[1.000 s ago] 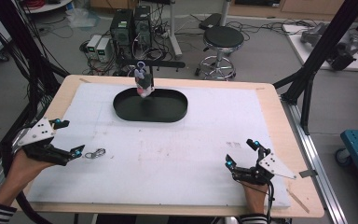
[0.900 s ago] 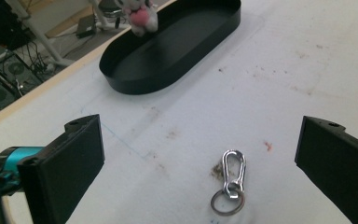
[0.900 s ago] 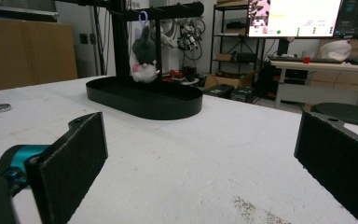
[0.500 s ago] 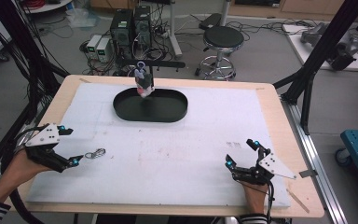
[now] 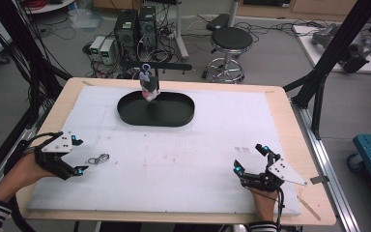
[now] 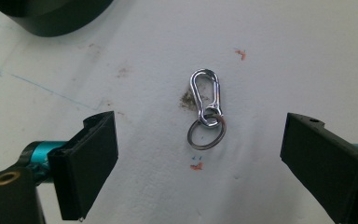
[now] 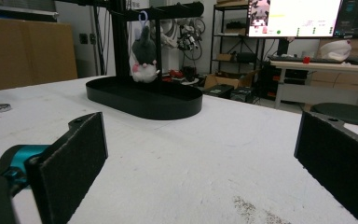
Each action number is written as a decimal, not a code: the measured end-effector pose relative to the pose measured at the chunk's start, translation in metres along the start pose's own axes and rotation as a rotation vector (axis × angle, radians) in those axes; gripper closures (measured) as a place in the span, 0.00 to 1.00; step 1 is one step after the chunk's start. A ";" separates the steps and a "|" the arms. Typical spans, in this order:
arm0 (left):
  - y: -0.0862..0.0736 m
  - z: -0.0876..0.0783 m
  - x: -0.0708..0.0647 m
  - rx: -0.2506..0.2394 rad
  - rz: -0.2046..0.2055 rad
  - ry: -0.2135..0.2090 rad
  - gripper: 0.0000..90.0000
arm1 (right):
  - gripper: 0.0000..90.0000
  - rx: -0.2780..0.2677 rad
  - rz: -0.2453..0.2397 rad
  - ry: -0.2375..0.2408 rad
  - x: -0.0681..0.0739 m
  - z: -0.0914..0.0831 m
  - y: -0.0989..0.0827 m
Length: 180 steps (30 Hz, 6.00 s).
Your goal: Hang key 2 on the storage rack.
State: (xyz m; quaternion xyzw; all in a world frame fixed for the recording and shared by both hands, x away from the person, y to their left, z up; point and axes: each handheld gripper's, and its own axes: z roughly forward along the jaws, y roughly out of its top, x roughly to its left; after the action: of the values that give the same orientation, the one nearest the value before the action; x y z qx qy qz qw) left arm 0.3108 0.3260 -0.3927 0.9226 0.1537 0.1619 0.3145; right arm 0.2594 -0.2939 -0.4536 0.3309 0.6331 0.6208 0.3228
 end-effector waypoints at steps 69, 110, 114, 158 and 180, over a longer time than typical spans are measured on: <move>0.002 0.030 0.000 0.175 0.203 -0.018 0.96 | 0.02 -0.014 0.013 0.000 -0.002 -0.001 0.000; 0.014 0.000 0.020 -0.246 -0.221 0.043 0.98 | 0.02 -0.013 0.011 -0.001 -0.001 -0.001 0.000; 0.017 -0.003 0.022 -0.307 -0.253 0.039 0.98 | 0.02 -0.013 0.011 -0.001 -0.001 -0.001 0.000; 0.108 -0.032 0.081 -0.558 -0.338 0.085 0.98 | 0.02 -0.014 0.012 0.000 -0.002 -0.001 0.000; 0.141 -0.009 0.123 -0.558 -0.364 0.100 0.98 | 0.02 -0.016 0.006 0.000 -0.002 -0.001 0.000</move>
State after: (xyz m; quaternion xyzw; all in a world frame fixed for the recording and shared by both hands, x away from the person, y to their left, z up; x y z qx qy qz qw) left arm 0.4434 0.2711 -0.2724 0.7493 0.2808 0.1839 0.5709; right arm 0.2597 -0.2957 -0.4540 0.3302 0.6271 0.6268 0.3238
